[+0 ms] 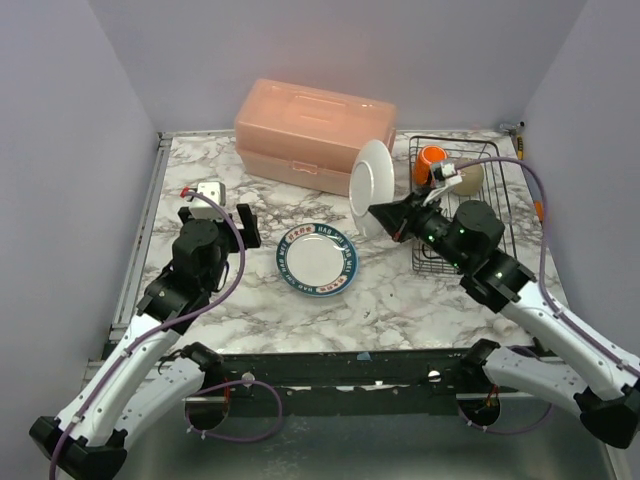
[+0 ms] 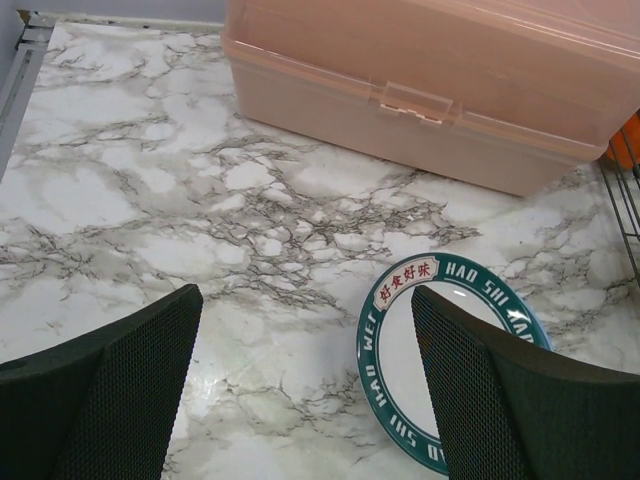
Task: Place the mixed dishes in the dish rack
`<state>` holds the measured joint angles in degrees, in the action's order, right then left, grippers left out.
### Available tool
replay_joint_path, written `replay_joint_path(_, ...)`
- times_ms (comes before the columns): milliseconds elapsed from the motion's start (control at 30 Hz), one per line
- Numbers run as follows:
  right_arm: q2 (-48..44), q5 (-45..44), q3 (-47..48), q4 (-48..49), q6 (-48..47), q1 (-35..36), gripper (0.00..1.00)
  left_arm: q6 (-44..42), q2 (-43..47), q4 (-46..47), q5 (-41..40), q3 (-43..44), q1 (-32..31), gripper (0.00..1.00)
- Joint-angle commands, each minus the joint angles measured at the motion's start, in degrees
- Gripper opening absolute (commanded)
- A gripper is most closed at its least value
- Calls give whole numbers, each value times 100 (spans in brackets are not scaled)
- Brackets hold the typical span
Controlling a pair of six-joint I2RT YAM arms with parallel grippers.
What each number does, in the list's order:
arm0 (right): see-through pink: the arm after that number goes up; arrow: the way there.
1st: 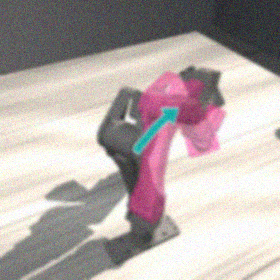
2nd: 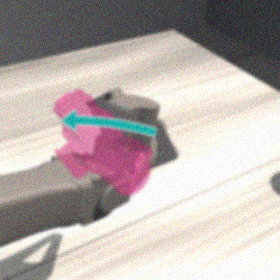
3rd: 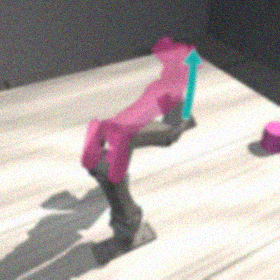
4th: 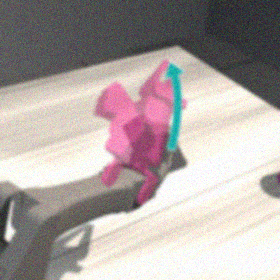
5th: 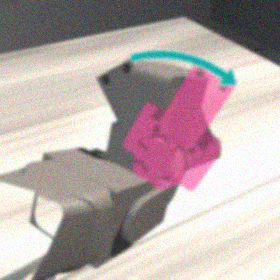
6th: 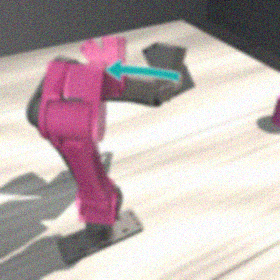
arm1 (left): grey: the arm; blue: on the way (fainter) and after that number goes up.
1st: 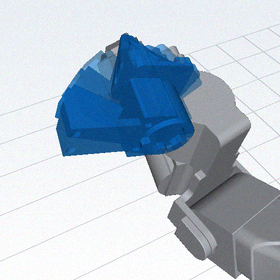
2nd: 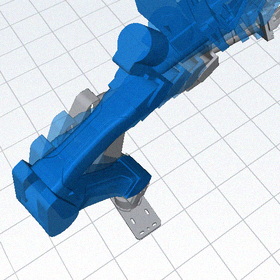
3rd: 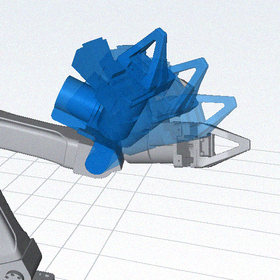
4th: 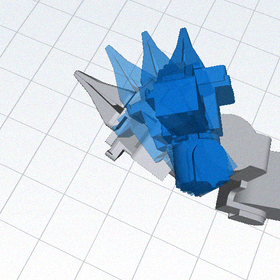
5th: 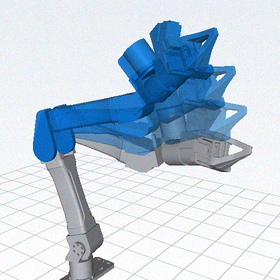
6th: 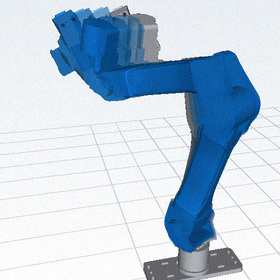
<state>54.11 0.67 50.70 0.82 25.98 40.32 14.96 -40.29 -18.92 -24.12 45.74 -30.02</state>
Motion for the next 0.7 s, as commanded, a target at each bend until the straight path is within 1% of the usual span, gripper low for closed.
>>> replay_joint_path(0,-562,-1077,608,-948,-579,-24,0,-55,-48,46,213,50,-17,85)
replay_joint_path(200,-1054,-2456,738,-1638,-999,-24,0,-37,-83,37,251,50,-30,85)
replay_joint_path(300,-1029,-3141,880,-2082,-1108,-24,0,-37,-117,24,250,50,-39,85)
replay_joint_path(400,-901,-3634,967,-2512,-1098,-24,0,-45,-145,8,235,59,-52,85)
replay_joint_path(567,-639,-3945,1015,-2843,-1079,-88,0,-46,-196,-8,248,72,-65,85)
replay_joint_path(633,-430,-3626,1092,-2931,-1070,-398,0,-46,-209,-18,241,72,-70,85)
replay_joint_path(667,-304,-3246,1139,-2983,-1038,-633,0,-46,-218,-28,242,80,-82,85)
